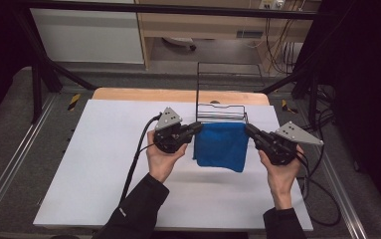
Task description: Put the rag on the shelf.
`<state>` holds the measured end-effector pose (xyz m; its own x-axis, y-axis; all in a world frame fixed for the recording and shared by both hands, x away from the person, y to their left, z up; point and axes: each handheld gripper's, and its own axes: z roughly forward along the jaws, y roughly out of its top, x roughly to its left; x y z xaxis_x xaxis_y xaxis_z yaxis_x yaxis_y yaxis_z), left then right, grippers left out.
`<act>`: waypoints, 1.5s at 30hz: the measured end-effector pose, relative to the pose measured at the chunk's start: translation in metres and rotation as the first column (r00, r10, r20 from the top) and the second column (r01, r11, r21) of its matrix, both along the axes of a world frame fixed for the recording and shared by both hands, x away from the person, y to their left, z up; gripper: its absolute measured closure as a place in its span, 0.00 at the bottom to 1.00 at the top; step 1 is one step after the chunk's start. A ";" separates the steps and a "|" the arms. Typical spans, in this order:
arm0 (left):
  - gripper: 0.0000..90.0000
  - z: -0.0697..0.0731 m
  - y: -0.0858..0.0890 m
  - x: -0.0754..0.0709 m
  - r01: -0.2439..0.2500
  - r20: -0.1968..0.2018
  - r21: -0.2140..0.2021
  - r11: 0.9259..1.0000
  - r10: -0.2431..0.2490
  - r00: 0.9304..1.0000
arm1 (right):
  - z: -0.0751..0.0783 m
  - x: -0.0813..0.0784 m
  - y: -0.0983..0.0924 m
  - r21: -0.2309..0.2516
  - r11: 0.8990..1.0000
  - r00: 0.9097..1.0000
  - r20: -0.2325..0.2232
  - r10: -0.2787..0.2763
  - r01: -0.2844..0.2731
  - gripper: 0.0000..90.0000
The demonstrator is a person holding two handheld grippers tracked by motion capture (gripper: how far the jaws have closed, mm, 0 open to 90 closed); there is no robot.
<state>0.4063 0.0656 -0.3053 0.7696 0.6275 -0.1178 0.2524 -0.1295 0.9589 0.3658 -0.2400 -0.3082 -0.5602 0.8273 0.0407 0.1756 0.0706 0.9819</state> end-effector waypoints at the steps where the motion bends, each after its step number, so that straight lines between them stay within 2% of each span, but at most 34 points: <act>1: 0.96 0.002 0.000 0.000 -0.002 0.003 -0.002 1.000 0.002 1.000 | 0.002 0.000 0.001 0.001 1.000 1.000 0.006 -0.002 0.002 0.97; 7: 0.96 0.013 0.001 0.003 -0.010 0.027 -0.018 1.000 0.011 1.000 | 0.014 0.002 0.004 0.001 1.000 0.999 0.041 -0.016 0.016 0.97; 12: 0.96 0.025 0.001 0.005 -0.013 0.049 -0.037 0.999 0.015 0.999 | 0.024 0.004 0.004 0.023 0.999 0.997 0.069 -0.026 0.024 0.97; 17: 0.96 0.038 0.000 0.007 -0.018 0.080 -0.065 0.998 0.023 0.997 | 0.036 0.005 0.004 0.035 0.999 0.994 0.105 -0.040 0.036 0.97; 23: 0.96 0.047 -0.003 0.010 -0.025 0.106 -0.090 0.996 0.035 0.994 | 0.049 0.009 0.003 0.040 0.998 0.989 0.142 -0.049 0.044 0.97; 35: 0.96 0.069 -0.010 0.022 -0.029 0.143 -0.116 0.993 0.046 0.989 | 0.073 0.018 -0.001 0.041 0.997 0.978 0.194 -0.075 0.068 0.97; 45: 0.96 0.090 -0.014 0.031 -0.032 0.187 -0.138 0.990 0.058 0.981 | 0.088 0.029 -0.004 0.055 0.995 0.973 0.212 -0.089 0.080 0.97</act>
<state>0.4369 0.0511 -0.2151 0.7576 0.6502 -0.0578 0.0669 0.0108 0.9977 0.3944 -0.2443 -0.2198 -0.4882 0.8721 -0.0340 -0.0358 0.0189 0.9992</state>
